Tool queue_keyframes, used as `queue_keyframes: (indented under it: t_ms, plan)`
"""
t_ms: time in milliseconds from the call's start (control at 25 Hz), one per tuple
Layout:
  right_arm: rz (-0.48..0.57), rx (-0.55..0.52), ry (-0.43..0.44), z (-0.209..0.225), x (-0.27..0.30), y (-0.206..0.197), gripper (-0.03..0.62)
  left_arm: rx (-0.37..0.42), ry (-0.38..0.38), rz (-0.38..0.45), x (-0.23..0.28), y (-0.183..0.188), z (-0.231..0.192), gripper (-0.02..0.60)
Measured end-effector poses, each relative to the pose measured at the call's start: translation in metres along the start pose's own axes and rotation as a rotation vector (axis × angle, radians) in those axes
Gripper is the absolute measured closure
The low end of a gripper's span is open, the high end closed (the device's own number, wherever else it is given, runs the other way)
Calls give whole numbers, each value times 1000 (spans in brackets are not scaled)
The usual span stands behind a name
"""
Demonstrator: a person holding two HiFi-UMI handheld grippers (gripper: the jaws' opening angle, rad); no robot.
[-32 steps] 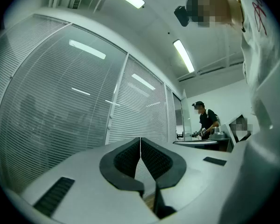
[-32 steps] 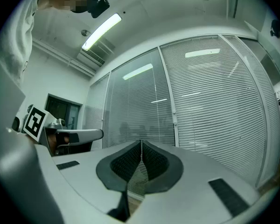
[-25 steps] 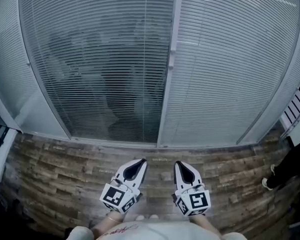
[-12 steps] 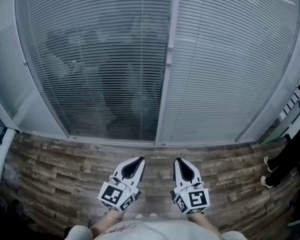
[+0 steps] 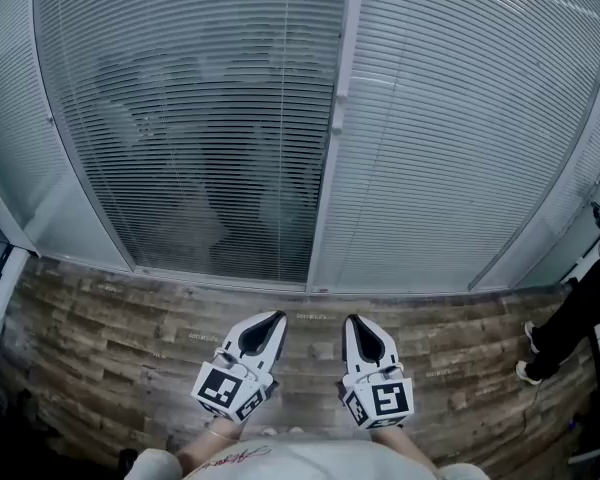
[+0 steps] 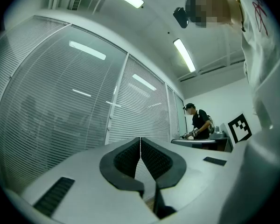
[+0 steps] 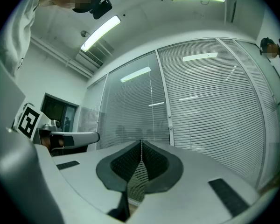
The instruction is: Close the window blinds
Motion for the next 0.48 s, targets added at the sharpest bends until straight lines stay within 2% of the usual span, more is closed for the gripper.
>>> queue_keyframes:
  t_ms: [480]
  plan:
    - [-31, -2, 50, 19, -2, -9, 571, 8, 34, 4, 10, -8, 10, 563]
Point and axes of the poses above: the fingertips, and each gripper's own axes: x forward along the fingers, z to its right, y out of its top, the point moved 10 cm from there along -x, backward along the fingers, and after that the axes turned 1 degree about y, right-handed, at the moved point
